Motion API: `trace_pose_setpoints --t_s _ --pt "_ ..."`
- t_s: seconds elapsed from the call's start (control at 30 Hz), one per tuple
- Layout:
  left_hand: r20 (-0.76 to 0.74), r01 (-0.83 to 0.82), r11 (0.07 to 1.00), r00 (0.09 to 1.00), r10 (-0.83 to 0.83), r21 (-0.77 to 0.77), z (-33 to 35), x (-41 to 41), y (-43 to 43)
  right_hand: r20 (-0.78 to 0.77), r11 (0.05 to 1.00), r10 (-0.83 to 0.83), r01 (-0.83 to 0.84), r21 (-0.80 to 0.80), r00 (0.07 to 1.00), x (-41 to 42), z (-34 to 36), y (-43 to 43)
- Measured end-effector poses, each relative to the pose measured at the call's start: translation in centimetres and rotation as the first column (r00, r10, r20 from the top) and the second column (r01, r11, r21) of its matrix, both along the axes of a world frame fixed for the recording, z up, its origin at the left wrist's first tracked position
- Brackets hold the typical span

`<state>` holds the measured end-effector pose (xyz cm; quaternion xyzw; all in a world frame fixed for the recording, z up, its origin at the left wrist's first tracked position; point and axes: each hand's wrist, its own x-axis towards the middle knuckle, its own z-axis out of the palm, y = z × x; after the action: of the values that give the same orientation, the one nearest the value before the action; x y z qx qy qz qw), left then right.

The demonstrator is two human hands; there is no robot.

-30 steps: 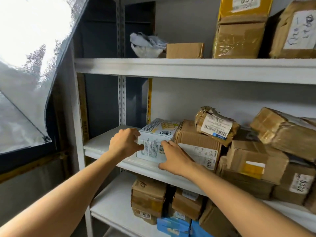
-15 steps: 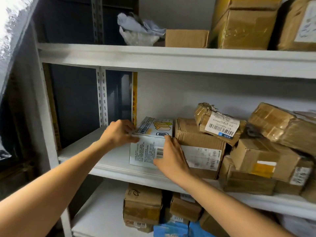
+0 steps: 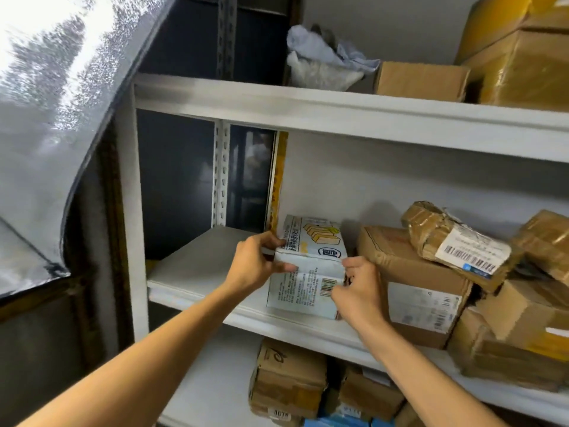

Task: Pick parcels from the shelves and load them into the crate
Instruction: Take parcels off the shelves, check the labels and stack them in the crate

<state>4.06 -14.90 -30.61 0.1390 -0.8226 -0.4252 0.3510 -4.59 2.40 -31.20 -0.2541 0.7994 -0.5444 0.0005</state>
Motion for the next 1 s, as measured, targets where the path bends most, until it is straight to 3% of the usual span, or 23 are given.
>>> trace_pose_setpoints --t_s 0.13,0.33,0.53,0.73,0.8,0.87,0.93,1.0 --pt "-0.007 -0.026 0.999 1.0 0.026 -0.042 -0.1 1.2 -1.3 -0.07 0.999 0.04 -0.04 -0.011 0.997 0.4 0.0 -0.7" --pt "0.011 -0.061 0.995 0.998 0.062 -0.084 -0.4 0.9 -1.4 -0.218 0.985 -0.074 0.106 0.137 0.973 0.8 0.8 -1.9" --pt "0.015 -0.053 0.997 0.998 0.054 -0.058 -0.6 1.1 -1.3 -0.196 0.971 -0.059 0.102 0.218 0.979 -0.1 1.3 -2.4" --pt "-0.036 -0.06 0.966 0.997 0.071 0.251 -0.4 0.3 -1.2 0.106 0.999 0.02 -0.025 0.041 0.994 -1.4 1.1 -3.6" --pt "0.035 -0.071 0.906 0.997 0.061 0.416 0.0 0.0 -1.2 0.186 0.999 0.04 -0.035 -0.03 0.982 -1.8 0.9 -3.8" --pt "0.117 -0.014 0.802 0.991 -0.07 0.598 0.8 0.2 -1.4 0.252 0.996 0.074 -0.06 -0.063 0.965 -2.2 1.0 -3.9" --pt "0.14 0.042 0.75 0.974 -0.178 0.66 1.3 0.8 -1.6 0.302 0.993 0.103 -0.081 -0.085 0.948 -2.2 1.1 -3.7" --pt "0.101 0.085 0.764 0.976 -0.193 0.64 1.4 1.2 -1.4 0.288 0.991 0.109 -0.081 -0.11 0.951 -2.2 0.8 -3.5"
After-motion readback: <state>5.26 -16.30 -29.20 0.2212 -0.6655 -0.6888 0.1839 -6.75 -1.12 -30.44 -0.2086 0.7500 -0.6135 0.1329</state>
